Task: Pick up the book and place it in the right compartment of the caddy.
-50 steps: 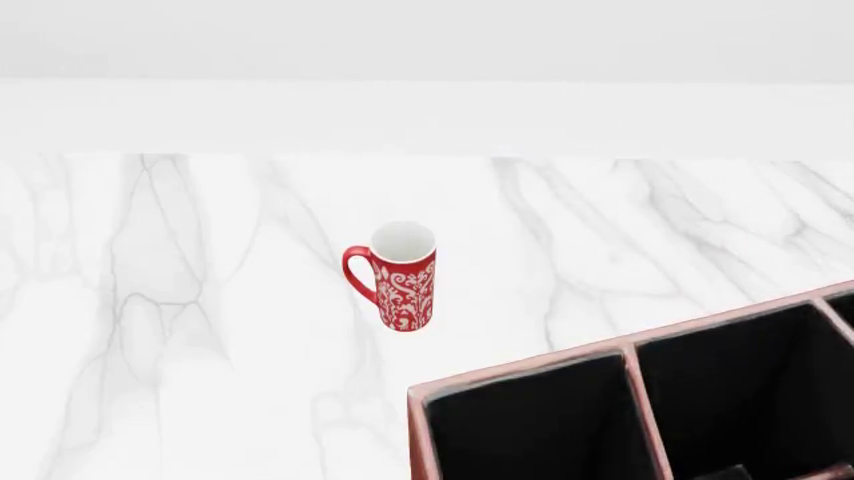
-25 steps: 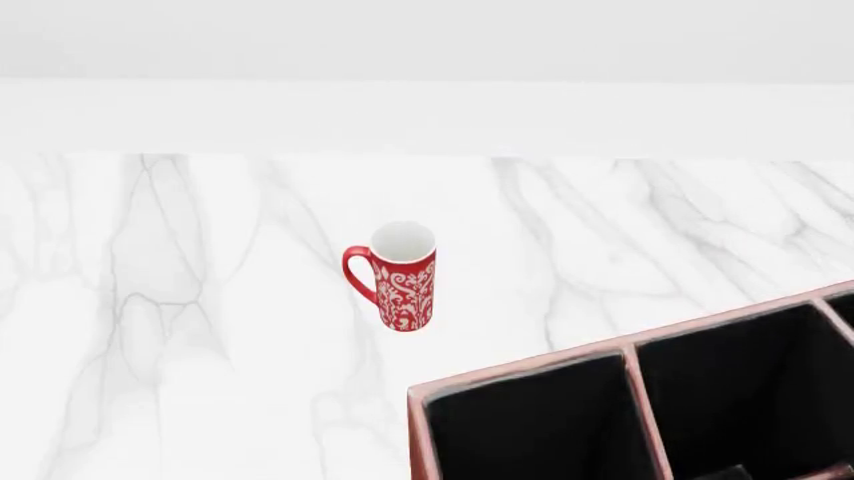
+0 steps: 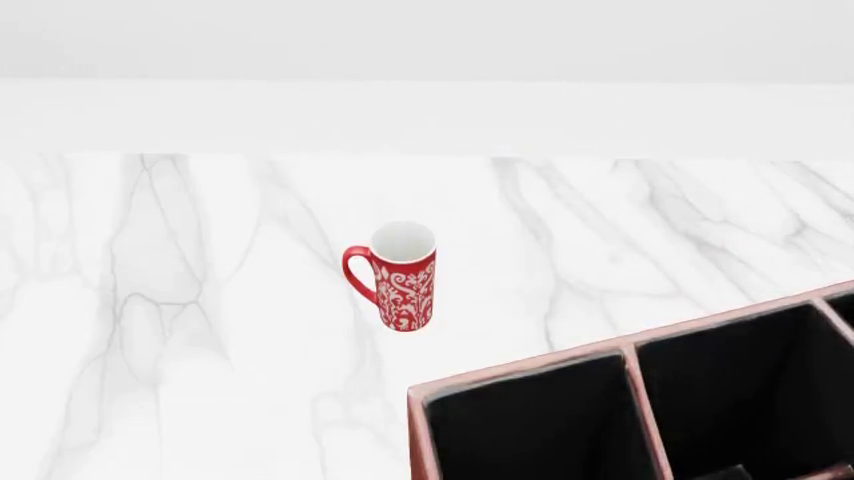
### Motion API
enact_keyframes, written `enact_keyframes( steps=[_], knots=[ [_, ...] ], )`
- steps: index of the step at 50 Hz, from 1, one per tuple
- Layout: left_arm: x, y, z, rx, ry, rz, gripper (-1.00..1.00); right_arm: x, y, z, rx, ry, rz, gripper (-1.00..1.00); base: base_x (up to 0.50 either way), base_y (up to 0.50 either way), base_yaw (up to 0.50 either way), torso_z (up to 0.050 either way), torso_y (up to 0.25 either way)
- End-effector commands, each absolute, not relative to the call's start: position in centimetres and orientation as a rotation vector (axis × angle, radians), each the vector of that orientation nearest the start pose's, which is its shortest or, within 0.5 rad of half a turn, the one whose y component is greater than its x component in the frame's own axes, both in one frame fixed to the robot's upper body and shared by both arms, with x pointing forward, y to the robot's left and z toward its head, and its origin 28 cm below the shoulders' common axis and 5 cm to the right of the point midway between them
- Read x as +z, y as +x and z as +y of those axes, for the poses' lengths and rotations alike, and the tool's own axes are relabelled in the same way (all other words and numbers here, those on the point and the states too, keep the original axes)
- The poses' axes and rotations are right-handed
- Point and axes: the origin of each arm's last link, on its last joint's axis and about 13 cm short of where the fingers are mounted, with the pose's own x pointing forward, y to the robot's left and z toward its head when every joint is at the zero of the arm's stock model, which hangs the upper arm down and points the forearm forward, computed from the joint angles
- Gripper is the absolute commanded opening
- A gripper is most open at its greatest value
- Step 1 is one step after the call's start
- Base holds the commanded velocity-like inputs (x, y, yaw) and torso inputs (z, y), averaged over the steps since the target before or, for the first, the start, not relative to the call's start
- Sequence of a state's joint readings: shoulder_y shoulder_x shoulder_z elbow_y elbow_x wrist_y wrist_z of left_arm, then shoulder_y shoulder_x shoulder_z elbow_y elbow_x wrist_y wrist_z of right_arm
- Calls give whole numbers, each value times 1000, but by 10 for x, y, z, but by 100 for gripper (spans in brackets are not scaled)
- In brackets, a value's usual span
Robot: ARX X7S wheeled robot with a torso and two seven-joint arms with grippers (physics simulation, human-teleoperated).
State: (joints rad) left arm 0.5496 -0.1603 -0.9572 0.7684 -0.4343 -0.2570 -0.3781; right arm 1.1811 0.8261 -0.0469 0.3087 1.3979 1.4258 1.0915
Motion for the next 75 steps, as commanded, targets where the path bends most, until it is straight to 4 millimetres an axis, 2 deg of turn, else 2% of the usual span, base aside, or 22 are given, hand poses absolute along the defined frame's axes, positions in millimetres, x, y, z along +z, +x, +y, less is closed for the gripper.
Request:
enact_keyframes(
  steps=[1,16,28,29,61,65,69,75],
  knots=[
    [133,48,361,982,184,-203,100,281,280,-268,-589,117,570,-100,0,0,0,0,0],
    [134,46,361,982,185,-207,100,257,286,-267,-575,112,633,-100,0,0,0,0,1],
    [134,47,361,979,187,-207,100,258,287,-268,-568,124,622,-100,0,0,0,1,2],
    [134,47,361,979,187,-208,100,258,287,-268,-567,117,621,100,0,0,0,0,0],
    [134,50,360,971,184,-195,100,262,289,-264,-539,113,586,100,0,0,0,0,0],
    [137,55,359,924,184,-179,100,270,289,-261,-527,117,523,100,0,0,0,0,0],
    [145,73,355,828,137,-155,100,288,291,-251,-482,111,417,100,0,0,0,0,0],
    [161,131,343,630,151,-93,100,296,310,-221,-395,66,277,100,0,0,0,0,0]
  ],
)
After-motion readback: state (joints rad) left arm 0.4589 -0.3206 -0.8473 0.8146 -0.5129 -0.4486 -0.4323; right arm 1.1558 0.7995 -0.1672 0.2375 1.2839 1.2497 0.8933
